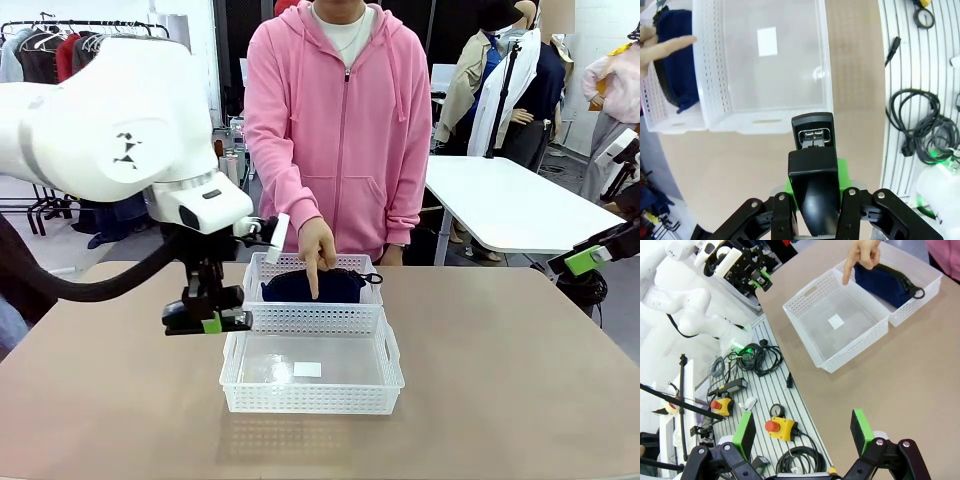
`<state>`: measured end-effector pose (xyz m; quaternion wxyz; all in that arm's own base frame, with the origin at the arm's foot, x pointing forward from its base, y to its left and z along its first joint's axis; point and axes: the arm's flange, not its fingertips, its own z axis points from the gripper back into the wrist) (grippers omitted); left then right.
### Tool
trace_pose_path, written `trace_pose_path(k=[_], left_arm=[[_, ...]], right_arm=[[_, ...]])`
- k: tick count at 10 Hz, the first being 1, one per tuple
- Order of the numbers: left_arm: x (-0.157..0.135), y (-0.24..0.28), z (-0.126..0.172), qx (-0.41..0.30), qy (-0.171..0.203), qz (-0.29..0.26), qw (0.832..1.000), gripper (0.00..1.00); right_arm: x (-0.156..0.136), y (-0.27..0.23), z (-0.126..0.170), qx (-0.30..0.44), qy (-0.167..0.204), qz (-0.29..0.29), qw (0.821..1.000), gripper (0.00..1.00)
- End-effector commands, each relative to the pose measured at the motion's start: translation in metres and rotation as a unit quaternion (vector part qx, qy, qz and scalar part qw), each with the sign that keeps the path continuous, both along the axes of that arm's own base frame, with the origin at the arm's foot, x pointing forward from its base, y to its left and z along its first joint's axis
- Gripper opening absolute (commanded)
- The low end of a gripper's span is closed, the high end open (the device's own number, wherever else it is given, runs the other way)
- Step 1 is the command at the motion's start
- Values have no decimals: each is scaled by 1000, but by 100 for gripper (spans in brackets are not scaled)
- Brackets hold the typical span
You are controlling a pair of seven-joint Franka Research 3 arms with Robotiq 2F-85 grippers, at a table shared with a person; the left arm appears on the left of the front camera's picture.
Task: Distribute items into two baskets.
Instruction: Place the picked Stapler into the Organizing basket as instructed by the person.
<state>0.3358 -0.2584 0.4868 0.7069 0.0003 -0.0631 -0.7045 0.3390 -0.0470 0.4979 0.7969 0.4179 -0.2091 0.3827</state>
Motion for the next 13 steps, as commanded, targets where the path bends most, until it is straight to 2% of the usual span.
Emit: trace_pose_path(k=[1, 5, 7, 9, 11, 13], left_arm=[[11, -22, 2, -19, 7, 6, 1000, 0], [30, -68, -4, -28, 5, -6, 1000, 0], [37, -95, -14, -25, 20, -12, 999, 0], [48, -115, -30, -23, 16, -4, 1000, 0], [59, -129, -46, -32, -19, -22, 999, 0], [75, -135, -63, -39, -38, -29, 998, 0]], right_arm=[[-1, 1, 1, -2, 1, 1, 1000, 100], [-1, 1, 1, -2, 1, 1, 1000, 100], [-1, 1, 1, -2, 1, 1, 1000, 100], [-1, 1, 1, -2, 1, 1, 1000, 100], [-1, 1, 1, -2, 1, 1, 1000, 100], [-1, 1, 1, -2, 1, 1, 1000, 100]])
